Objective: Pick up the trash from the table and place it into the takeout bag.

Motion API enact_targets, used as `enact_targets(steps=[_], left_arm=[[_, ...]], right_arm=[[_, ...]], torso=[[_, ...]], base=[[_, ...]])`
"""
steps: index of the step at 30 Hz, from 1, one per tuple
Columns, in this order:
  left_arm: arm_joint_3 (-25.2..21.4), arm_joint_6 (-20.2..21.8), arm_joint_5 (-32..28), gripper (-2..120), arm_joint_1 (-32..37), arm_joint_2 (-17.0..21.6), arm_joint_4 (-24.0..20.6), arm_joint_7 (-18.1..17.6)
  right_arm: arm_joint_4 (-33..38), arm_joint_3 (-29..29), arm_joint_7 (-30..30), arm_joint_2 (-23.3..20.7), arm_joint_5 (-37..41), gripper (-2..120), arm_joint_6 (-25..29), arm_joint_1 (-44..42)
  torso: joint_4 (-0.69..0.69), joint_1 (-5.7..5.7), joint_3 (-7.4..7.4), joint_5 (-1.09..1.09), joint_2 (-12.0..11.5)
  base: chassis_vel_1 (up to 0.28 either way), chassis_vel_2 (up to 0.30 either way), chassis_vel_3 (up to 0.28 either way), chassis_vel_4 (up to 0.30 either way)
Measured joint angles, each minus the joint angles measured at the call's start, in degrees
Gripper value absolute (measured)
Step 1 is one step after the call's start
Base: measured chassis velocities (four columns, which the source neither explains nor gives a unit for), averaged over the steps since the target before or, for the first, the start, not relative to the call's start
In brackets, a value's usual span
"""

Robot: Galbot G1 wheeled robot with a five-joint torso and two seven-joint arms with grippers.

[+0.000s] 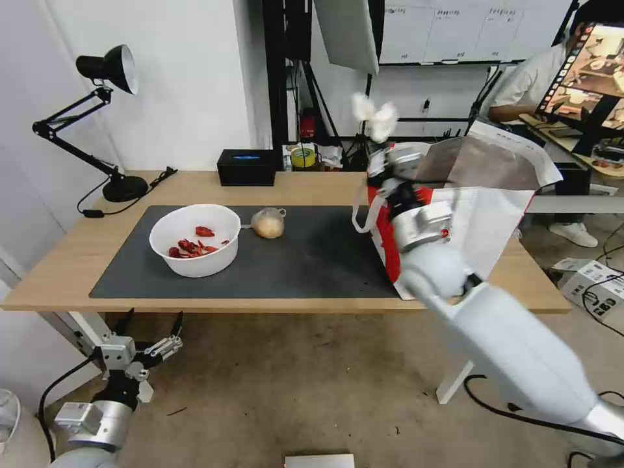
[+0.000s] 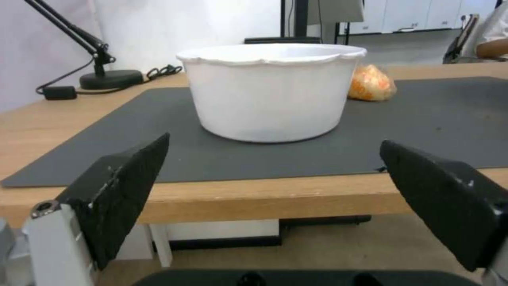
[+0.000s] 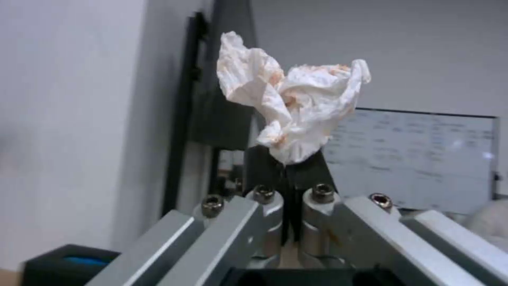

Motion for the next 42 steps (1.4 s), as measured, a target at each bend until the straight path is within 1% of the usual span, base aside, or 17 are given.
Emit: enact_targets(steps=[7,10,12,13,16,17,20,21,23,24,27,29,31,32,34,37,42], left_arm=[[1.07,0.29,0.15,100,-0.42,-0.02,0.0,-0.05],[1.31,0.39,0.19,100,-0.53,-0.01,-0.03,-0.07],[1.3,0.43,0.19,100,-0.5,0.12,-0.12,-0.09],[1.3,0.43,0.19,100,-0.5,0.12,-0.12,-0.09],[0.78,0.45,0.15,100,-0.24,0.56,-0.24,-0.13],[0.78,0.45,0.15,100,-0.24,0.56,-0.24,-0.13],[0.48,0.45,0.15,100,-0.05,0.74,-0.26,-0.14],[0.27,0.45,0.13,100,0.05,0.83,-0.34,-0.15],[0.12,0.45,0.03,100,0.05,0.87,-0.44,-0.17],[0.12,0.45,0.03,100,0.05,0.87,-0.44,-0.17],[0.08,0.47,-0.05,100,0.1,0.78,-0.84,-0.18],[0.05,0.48,-0.06,100,0.13,0.75,-0.92,-0.18],[-0.15,0.5,-0.15,100,0.16,0.76,-1.12,-0.19],[-0.15,0.5,-0.15,100,0.16,0.76,-1.12,-0.19],[-0.44,0.52,-0.29,100,0.21,0.87,-1.37,-0.21],[-0.64,0.55,-0.39,100,0.26,0.93,-1.56,-0.22],[-0.76,0.58,-0.46,100,0.37,0.87,-1.72,-0.23]], right_arm=[[1.74,2.35,2.94,-2.34,3.37,0,-4.77,-1.17],[2.35,2.45,3.79,-2.52,5.52,4,-6.34,-1.55],[2.48,2.76,4.3,-2.52,6.86,14,-7.28,-1.82],[2.48,2.76,4.3,-2.52,6.86,14,-7.28,-1.82],[2.64,2.88,5.35,-2.62,9.38,28,-8.92,-1.92],[2.64,2.88,5.35,-2.62,9.38,28,-8.92,-1.92],[2.95,2.89,6.05,-2.72,11.38,37,-9.88,-1.92],[3.04,2.89,6.43,-2.79,12.51,43,-10.27,-1.8],[3.04,2.86,6.55,-3.11,12.86,53,-10.51,-1.55],[3.04,2.86,6.55,-3.11,12.86,53,-10.51,-1.55],[3.04,2.62,6.55,-3.6,13.0,71,-10.66,-1.27],[3.08,2.58,6.53,-3.66,13.11,74,-10.67,-1.17],[3.53,2.49,6.29,-3.84,13.9,84,-10.68,-1.08],[3.53,2.49,6.29,-3.84,13.9,84,-10.68,-1.08],[4.42,2.43,5.52,-4.1,15.02,93,-10.49,-1.29],[5.6,2.36,4.16,-4.28,15.96,98,-9.45,-1.98],[9.89,2.26,-2.71,-5.01,19.24,100,-6.01,-5.02]], torso=[[0.0,0.0,0.0,-0.01,0.0],[0.01,0.0,0.0,-0.01,0.0],[0.01,0.0,0.0,-0.01,0.0],[0.01,0.0,0.0,-0.01,0.0],[0.01,0.0,0.0,-0.01,0.0],[0.01,0.0,0.0,-0.01,0.0],[0.01,0.0,0.0,-0.01,0.0],[0.01,0.0,0.0,-0.01,0.0],[0.01,0.0,0.0,-0.02,0.0],[0.01,0.0,0.0,-0.02,0.0],[0.01,0.0,0.0,-0.01,0.0],[0.01,0.0,0.0,-0.02,0.0],[0.01,0.0,0.0,-0.01,0.0],[0.01,0.0,0.0,-0.01,0.0],[0.01,0.0,0.0,-0.02,0.0],[0.01,0.0,0.0,-0.01,0.0],[0.02,0.0,0.0,-0.02,0.0]], base=[[0.0,0.0,0.0,0.0],[0.0,0.0,0.0,0.0],[0.0,0.0,0.0,0.0],[0.0,0.0,0.0,0.0],[0.0,0.0,0.0,0.0],[0.0,0.0,0.0,0.0],[0.0,0.0,0.0,0.0],[0.0,0.0,0.0,0.0],[0.0,0.0,0.0,0.0],[0.0,0.0,0.0,0.0],[0.0,0.0,0.0,0.0],[0.0,0.0,0.0,0.0],[0.0,0.0,0.0,0.0],[0.0,0.0,0.0,0.0],[0.0,0.0,0.0,0.0],[0.0,0.0,0.0,0.0],[0.0,0.0,0.0,0.0]])
